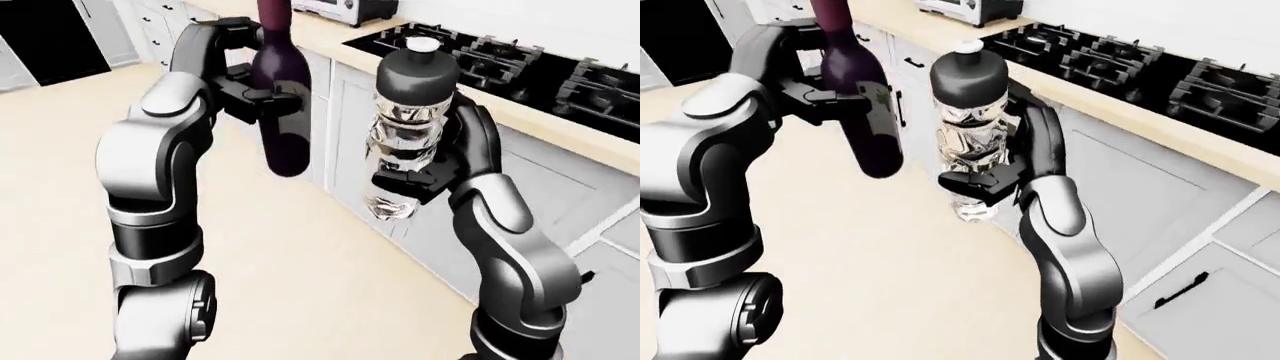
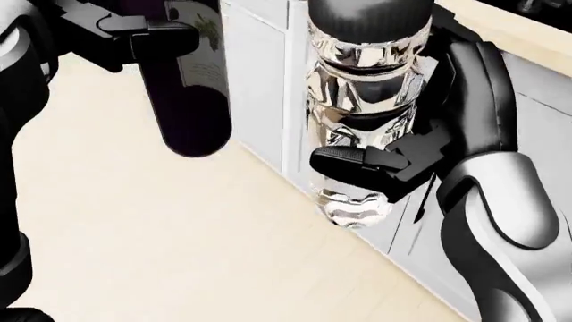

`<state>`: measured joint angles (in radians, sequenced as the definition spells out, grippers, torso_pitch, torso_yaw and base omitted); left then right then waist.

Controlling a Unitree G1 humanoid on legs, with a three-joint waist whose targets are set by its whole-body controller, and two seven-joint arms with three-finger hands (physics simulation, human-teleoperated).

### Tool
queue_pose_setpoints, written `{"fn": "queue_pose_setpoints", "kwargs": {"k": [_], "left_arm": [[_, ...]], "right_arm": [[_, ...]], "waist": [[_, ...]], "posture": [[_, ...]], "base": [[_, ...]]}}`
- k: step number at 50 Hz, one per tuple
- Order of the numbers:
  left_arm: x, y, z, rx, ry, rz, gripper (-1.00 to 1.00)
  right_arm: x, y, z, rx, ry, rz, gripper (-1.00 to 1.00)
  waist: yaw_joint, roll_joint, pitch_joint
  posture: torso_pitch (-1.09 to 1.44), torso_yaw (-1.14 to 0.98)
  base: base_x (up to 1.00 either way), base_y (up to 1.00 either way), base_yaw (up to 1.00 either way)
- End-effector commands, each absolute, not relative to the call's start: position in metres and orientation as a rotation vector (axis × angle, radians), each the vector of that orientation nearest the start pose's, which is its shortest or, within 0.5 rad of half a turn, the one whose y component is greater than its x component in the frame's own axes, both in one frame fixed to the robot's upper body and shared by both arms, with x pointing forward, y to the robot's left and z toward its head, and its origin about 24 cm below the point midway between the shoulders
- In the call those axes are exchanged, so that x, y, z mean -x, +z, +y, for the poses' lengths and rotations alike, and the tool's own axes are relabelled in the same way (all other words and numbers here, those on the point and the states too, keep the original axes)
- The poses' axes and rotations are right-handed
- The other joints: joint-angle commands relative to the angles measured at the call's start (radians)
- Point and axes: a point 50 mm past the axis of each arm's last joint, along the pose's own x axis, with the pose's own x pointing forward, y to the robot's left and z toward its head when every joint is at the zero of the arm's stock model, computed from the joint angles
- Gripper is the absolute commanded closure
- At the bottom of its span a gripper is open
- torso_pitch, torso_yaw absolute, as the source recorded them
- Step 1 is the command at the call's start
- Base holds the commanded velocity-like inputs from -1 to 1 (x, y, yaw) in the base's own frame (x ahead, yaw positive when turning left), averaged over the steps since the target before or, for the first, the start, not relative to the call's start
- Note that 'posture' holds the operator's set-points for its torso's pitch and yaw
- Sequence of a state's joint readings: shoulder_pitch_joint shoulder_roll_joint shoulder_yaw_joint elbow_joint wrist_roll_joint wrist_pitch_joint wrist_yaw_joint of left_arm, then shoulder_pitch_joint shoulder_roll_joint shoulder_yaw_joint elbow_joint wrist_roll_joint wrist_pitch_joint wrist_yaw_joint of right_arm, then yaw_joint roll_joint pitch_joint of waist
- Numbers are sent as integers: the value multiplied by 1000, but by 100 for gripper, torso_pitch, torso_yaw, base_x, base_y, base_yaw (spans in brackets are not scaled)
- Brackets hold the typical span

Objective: Move the drinks to the dining counter.

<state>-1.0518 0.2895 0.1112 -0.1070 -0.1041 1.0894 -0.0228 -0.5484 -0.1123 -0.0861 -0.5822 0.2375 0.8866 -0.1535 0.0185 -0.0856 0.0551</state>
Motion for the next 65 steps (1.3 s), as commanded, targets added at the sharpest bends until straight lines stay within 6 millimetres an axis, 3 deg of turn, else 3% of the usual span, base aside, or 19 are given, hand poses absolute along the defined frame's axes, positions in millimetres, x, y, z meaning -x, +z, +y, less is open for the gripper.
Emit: {"fn": "queue_pose_setpoints", "kwargs": {"k": [1,3,8,12,24,27,28,30,33,39,41,42,43,58,60,61,62,63,65], "left_arm": [[-330,328,146,-141,-79,-234,100],[-328,324,147,-158,-80,-229,100],[-326,317,155,-163,-62,-219,100],[-322,313,158,-160,-59,-218,100],[-320,310,167,-150,-38,-231,100],[-319,309,169,-147,-34,-231,100],[-319,309,170,-147,-33,-232,100],[-319,308,171,-144,-29,-229,100],[-319,308,169,-147,-33,-228,100],[-319,308,168,-154,-39,-226,100],[-318,306,166,-158,-42,-223,100],[-318,306,165,-159,-44,-223,100],[-318,306,165,-158,-45,-223,100],[-317,303,163,-162,-52,-222,100],[-317,303,163,-163,-53,-222,100],[-316,303,163,-162,-53,-222,100],[-316,303,163,-163,-53,-222,100],[-316,303,163,-162,-53,-223,100],[-316,303,163,-162,-52,-223,100]], "right_arm": [[-278,245,-136,-69,71,-309,100],[-280,249,-137,-66,69,-315,100],[-286,248,-137,-62,60,-322,100],[-287,247,-138,-50,58,-321,100],[-290,252,-137,2,64,-326,100],[-289,252,-135,5,71,-329,100],[-290,252,-135,5,71,-329,100],[-290,252,-136,4,69,-329,100],[-291,251,-136,15,71,-327,100],[-291,257,-132,30,102,-339,100],[-290,257,-131,44,103,-323,100],[-292,256,-132,36,105,-319,100],[-292,256,-133,37,102,-316,100],[-290,252,-130,31,129,-321,100],[-290,252,-131,36,124,-317,100],[-290,251,-130,44,128,-314,100],[-290,251,-130,44,128,-313,100],[-290,251,-130,44,127,-310,100],[-291,250,-132,39,122,-303,100]], "waist": [[10,-2,-31],[19,5,-41],[8,74,-26],[3,169,-43],[11,54,-22],[-1,-33,-47],[2,16,-34],[10,1,-40],[10,32,-44],[-15,123,-39],[-25,185,-53],[-27,138,-20],[-34,142,5],[34,63,-31],[33,25,-39],[25,-16,-51],[19,27,-19],[26,18,-8],[9,13,-40]], "posture": [[0,0],[0,0],[0,0],[0,0],[0,0],[0,0],[0,0],[0,0],[0,0],[0,0],[0,0],[0,0],[0,0],[0,0],[0,0],[0,0],[0,0],[0,0],[0,0]], "base": [[0,0,100],[0,0,100],[0,0,100],[0,0,100],[0,0,100],[0,0,100],[0,0,100],[0,0,100],[0,0,100],[2,0,93],[47,0,6],[82,0,0],[95,0,0],[100,0,0],[100,0,0],[100,0,0],[100,0,0],[100,0,0],[100,0,0]]}}
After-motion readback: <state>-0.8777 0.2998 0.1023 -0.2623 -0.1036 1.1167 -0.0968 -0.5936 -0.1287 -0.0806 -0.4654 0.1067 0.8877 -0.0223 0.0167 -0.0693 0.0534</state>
